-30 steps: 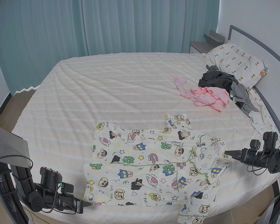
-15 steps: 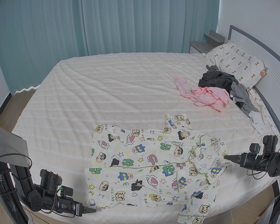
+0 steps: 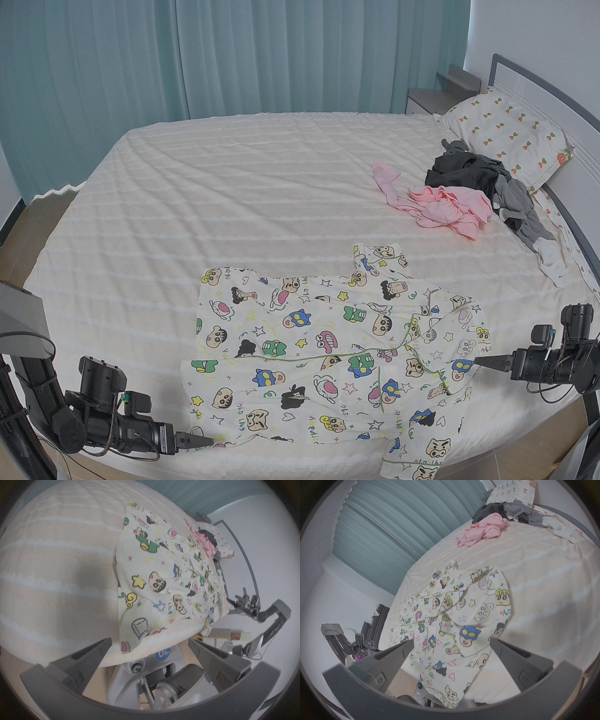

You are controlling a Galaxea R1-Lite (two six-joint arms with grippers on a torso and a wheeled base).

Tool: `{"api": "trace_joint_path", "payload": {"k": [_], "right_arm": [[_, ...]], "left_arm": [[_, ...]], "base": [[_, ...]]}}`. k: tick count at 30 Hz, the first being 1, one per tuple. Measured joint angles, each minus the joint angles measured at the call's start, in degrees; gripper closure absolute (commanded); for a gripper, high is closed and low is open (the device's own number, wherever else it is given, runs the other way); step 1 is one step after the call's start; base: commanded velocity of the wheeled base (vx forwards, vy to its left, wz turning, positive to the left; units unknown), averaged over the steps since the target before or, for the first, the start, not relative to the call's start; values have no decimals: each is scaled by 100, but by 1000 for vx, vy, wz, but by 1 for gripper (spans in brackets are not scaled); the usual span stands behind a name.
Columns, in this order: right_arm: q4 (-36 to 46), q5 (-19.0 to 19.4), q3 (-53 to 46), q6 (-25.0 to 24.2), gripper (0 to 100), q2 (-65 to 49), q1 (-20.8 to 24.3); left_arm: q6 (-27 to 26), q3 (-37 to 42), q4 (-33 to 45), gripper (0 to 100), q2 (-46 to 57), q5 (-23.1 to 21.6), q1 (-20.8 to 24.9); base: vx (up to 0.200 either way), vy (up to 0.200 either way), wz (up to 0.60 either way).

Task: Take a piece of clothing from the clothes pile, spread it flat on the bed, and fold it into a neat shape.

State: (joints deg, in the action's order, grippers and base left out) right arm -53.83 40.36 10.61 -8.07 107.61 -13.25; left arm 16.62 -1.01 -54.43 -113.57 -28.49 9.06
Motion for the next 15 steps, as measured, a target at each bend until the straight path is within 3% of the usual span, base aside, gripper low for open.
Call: {"api": "trace_joint_path", "payload": {"k": [3, 7, 15], "right_arm": [[-2, -7, -190, 85, 0, -30, 2], [-13, -27, -461, 340, 0, -59, 5], [-20, -377, -761, 922, 0, -80, 2]], "left_arm": [[306, 0, 10, 0, 262, 13, 0], [585, 2, 167, 0, 613, 22, 1], [610, 0, 344, 0, 856, 71, 111]], "base": [[0, 0, 0], [-200, 0, 0], [-200, 0, 0]]}}
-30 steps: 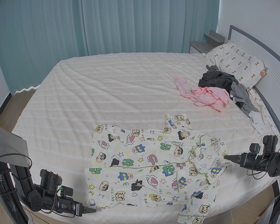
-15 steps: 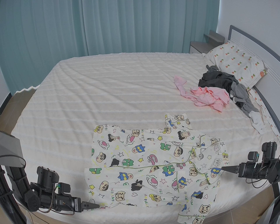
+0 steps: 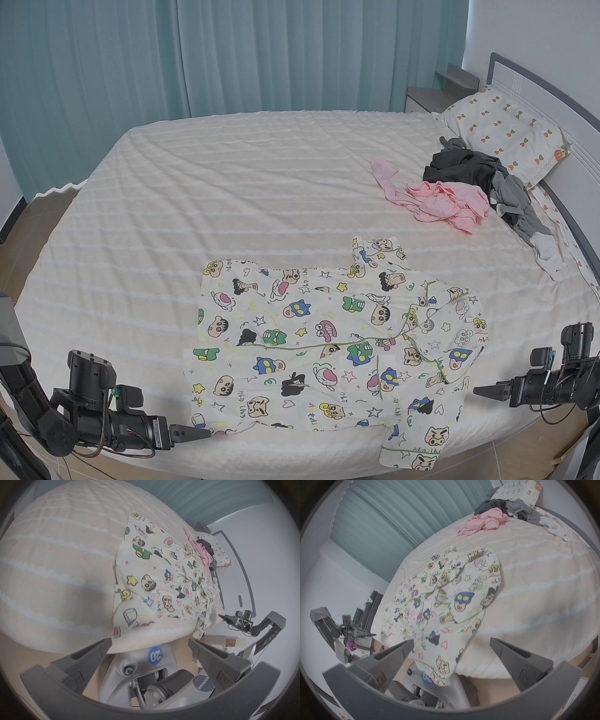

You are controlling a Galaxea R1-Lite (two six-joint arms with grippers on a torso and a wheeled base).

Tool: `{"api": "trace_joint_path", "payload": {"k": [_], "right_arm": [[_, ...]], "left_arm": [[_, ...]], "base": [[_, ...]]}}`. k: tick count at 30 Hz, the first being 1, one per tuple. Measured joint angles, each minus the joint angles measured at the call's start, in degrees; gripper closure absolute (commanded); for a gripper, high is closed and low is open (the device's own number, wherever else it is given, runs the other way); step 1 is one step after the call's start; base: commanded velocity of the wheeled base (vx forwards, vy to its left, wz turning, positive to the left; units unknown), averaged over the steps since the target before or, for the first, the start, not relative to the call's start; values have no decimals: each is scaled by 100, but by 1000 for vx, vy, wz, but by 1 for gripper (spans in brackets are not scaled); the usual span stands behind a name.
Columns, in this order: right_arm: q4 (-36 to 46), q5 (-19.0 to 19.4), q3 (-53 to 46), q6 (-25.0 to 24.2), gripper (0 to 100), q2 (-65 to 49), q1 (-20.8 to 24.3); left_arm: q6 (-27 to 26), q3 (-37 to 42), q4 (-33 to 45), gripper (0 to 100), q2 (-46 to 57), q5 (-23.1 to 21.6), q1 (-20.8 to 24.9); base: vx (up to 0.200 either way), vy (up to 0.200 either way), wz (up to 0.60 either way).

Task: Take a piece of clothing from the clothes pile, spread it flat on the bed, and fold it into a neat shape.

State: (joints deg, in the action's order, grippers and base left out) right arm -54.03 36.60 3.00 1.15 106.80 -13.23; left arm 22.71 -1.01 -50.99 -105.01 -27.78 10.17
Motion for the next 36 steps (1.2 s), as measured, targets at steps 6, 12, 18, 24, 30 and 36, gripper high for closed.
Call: {"api": "trace_joint_path", "payload": {"k": [6, 12, 18, 24, 30, 36], "right_arm": [[6, -23, -11, 85, 0, 0, 22], [9, -28, 121, 52, 0, 6, 163], [16, -266, 284, -141, 0, 91, 472], [2, -674, 512, -684, 0, 251, 1086], [-7, -983, 645, -856, 0, 461, 1413], [-288, -1095, 599, -856, 0, 756, 1476]], "left_arm": [[22, 0, -11, 0, 7, 255, 20], [230, -52, -178, 0, -89, 670, 44], [1106, -516, -227, 0, -296, 1703, 413], [1675, -1276, -251, 0, -902, 2862, 1045], [2187, -1862, -221, 0, -1445, 3166, 1359], [2415, -2214, -218, 0, -1794, 3557, 1406]], "base": [[-200, 0, 0], [0, 0, 0], [0, 0, 0], [0, 0, 0], [0, 0, 0], [0, 0, 0]]}}
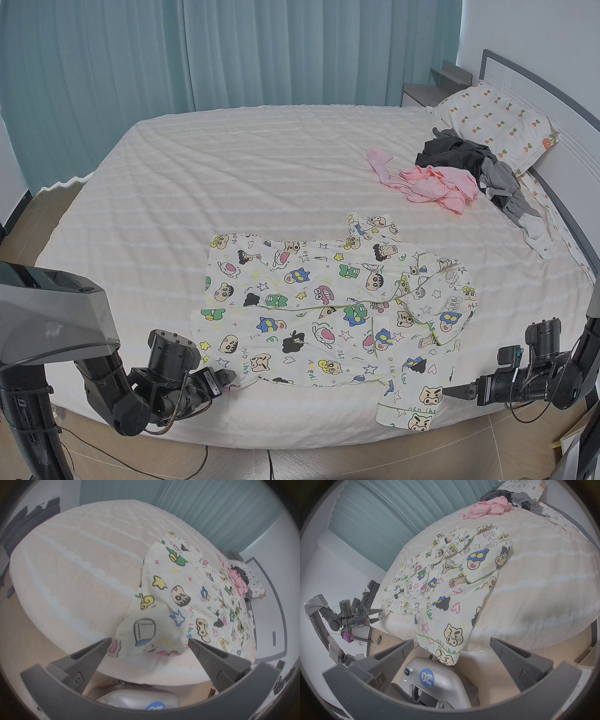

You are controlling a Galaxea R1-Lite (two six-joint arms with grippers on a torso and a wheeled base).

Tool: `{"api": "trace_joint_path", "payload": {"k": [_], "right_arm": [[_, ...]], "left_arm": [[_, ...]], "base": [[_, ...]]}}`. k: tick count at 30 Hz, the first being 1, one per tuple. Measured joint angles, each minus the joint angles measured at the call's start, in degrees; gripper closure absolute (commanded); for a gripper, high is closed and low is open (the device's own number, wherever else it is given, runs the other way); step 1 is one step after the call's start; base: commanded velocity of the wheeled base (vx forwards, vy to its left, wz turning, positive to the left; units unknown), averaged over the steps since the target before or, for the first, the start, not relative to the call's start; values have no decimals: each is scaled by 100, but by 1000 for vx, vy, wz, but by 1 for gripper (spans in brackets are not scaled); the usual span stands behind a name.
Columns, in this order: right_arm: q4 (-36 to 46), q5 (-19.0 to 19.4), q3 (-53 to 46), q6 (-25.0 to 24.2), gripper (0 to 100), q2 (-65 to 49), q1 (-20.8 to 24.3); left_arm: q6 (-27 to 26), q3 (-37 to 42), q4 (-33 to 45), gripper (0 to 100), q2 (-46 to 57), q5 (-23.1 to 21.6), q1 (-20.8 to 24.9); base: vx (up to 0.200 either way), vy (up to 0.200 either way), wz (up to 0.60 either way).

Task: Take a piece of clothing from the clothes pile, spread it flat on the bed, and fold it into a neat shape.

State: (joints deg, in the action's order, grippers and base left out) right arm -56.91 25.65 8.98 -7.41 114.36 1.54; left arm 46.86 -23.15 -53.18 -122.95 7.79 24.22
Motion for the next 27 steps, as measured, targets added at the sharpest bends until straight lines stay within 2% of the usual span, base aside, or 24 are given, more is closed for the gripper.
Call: {"api": "trace_joint_path", "payload": {"k": [10, 11, 17, 21, 27], "right_arm": [[-722, -11, -295, 5, 0, 411, 152], [-813, -12, -315, 5, 0, 461, 182], [-1051, -33, -391, -28, 0, 723, 308], [-1058, -201, -356, -84, 0, 887, 369], [-1056, -502, -201, -608, 0, 1036, 640]], "left_arm": [[188, -363, -4, 0, -218, 571, -6], [189, -380, -2, 100, -229, 606, -20], [188, -413, 0, 100, -265, 649, -55], [185, -441, -2, 100, -271, 650, -66], [183, -461, 0, 100, -238, 660, -132]], "base": [[0, 0, 0], [0, 0, 0], [0, 0, 0], [0, 0, 0], [0, 0, 0]]}}
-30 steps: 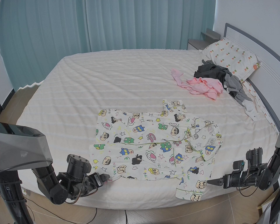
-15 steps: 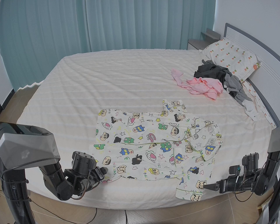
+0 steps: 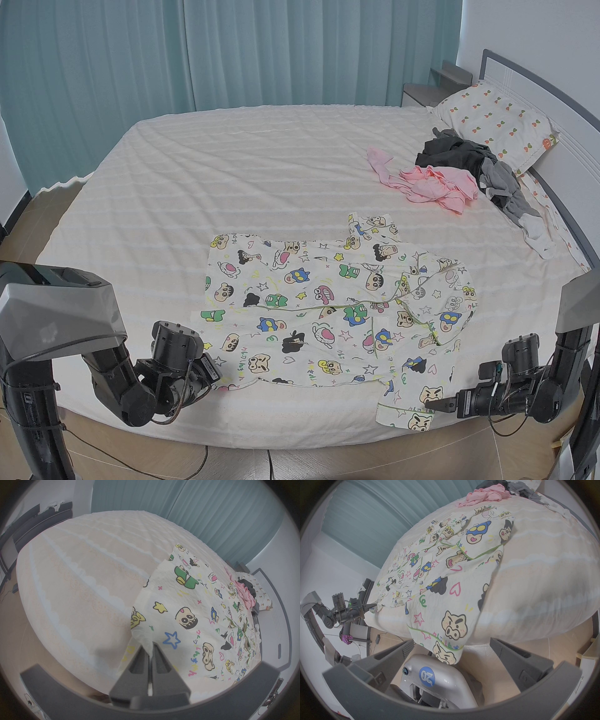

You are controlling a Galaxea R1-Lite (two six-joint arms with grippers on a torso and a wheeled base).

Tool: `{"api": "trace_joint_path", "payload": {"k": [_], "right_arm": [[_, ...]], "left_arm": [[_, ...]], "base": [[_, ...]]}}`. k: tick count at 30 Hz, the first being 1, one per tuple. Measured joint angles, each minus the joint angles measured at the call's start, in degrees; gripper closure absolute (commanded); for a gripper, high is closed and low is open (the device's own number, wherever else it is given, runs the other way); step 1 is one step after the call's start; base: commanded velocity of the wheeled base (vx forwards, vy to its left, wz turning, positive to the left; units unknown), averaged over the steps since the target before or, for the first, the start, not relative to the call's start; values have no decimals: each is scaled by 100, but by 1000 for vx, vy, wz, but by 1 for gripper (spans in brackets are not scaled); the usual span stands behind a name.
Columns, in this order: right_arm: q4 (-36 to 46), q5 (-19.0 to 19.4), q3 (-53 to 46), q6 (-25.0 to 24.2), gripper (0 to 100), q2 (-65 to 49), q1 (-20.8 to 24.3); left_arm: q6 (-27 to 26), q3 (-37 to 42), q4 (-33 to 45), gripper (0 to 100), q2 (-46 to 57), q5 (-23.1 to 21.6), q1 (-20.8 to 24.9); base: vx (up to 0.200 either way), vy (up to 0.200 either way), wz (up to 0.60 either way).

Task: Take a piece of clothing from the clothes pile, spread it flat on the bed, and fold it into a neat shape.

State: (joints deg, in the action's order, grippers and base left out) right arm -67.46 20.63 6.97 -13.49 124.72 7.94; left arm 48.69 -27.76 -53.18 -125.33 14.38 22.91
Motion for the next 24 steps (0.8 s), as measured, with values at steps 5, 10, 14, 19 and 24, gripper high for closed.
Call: {"api": "trace_joint_path", "payload": {"k": [5, 10, 14, 19, 24], "right_arm": [[49, -380, 182, -497, 0, 67, 488], [66, -946, 383, -963, 0, 205, 997], [87, -1341, 460, -1086, 0, 332, 1253], [98, -1623, 510, -1117, 0, 479, 1438], [101, -1849, 694, -1286, 0, 606, 1565]], "left_arm": [[-9, 23, 7, 100, 107, 22, -150], [-24, 91, 7, 100, 262, 23, -306], [-28, 169, 7, 100, 345, 26, -351], [-30, 221, 2, 100, 406, 28, -362], [-28, 257, -15, 100, 430, 28, -339]], "base": [[0, 0, 0], [0, 0, 0], [0, 0, 0], [0, 0, 0], [0, 0, 0]]}}
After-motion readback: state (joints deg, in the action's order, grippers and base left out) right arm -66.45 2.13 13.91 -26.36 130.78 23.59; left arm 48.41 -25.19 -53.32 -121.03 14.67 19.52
